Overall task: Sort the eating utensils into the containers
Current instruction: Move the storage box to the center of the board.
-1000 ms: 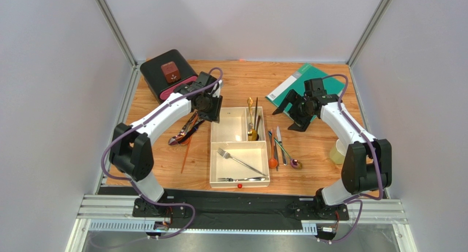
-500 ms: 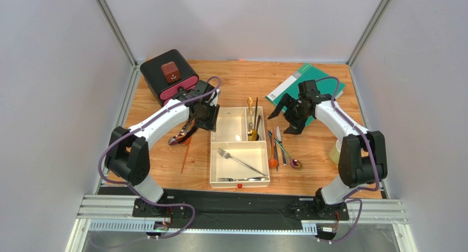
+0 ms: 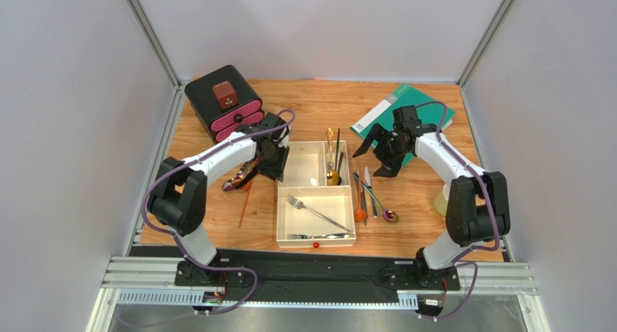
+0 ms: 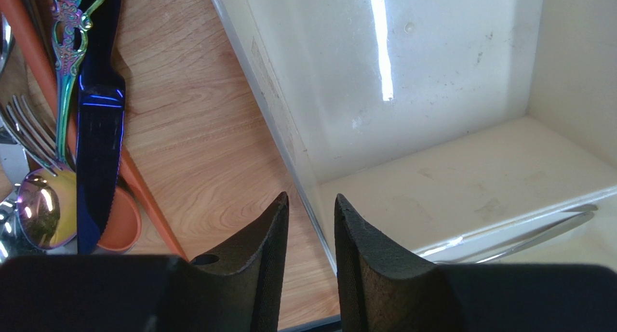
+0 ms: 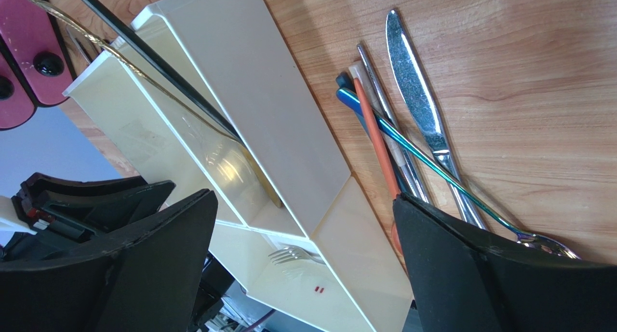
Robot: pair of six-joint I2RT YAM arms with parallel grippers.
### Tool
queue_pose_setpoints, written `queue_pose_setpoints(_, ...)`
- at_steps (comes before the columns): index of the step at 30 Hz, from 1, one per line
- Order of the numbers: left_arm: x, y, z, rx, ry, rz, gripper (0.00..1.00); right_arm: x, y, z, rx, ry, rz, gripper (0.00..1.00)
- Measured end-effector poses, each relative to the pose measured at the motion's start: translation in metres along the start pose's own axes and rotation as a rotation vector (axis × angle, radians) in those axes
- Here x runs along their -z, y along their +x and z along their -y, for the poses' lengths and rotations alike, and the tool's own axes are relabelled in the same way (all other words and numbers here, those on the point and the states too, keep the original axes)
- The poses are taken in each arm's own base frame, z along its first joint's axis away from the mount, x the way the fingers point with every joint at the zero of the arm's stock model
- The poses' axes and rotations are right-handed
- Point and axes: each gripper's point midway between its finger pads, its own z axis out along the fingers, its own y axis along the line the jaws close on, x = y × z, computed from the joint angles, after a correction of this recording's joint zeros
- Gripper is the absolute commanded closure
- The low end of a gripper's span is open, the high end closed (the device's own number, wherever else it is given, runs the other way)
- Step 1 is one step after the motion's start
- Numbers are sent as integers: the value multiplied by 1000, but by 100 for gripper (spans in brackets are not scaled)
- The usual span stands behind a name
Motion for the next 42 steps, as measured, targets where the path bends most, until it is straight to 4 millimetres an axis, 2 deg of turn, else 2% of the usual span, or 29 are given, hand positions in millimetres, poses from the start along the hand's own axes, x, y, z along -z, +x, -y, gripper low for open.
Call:
queue_pose_setpoints(2,-5,1,0,3,-2,-13,67,-2,0,1,0,3,-6,0)
queue_pose_setpoints(6,-17,4,-1,12,-6,-43,82,-4,-1,0,3,4,-10,0)
queue_pose_setpoints(10,-22,-2,0,32,-13,-50,87,-4,-1,0,8,3,-11,0)
queue_pose_setpoints(22,-29,-27,-4,42,-76,-34,89,-4,-1,0,17,1,-15,0)
queue_pose_setpoints(26,-33,-36,-6,53,-99,-21,93,-6,-1,1,15,5,-19,0)
queue_pose_setpoints(29,-33,-38,-8,64,-114,-22,94,-6,-1,1,14,6,-19,0)
queue_pose_setpoints(32,-34,-37,-9,82,-126,-26,100,-6,-3,-1,14,5,-18,0)
queue_pose_setpoints(42,-33,-37,-12,118,-157,-46,100,-2,-8,-6,17,1,-3,0)
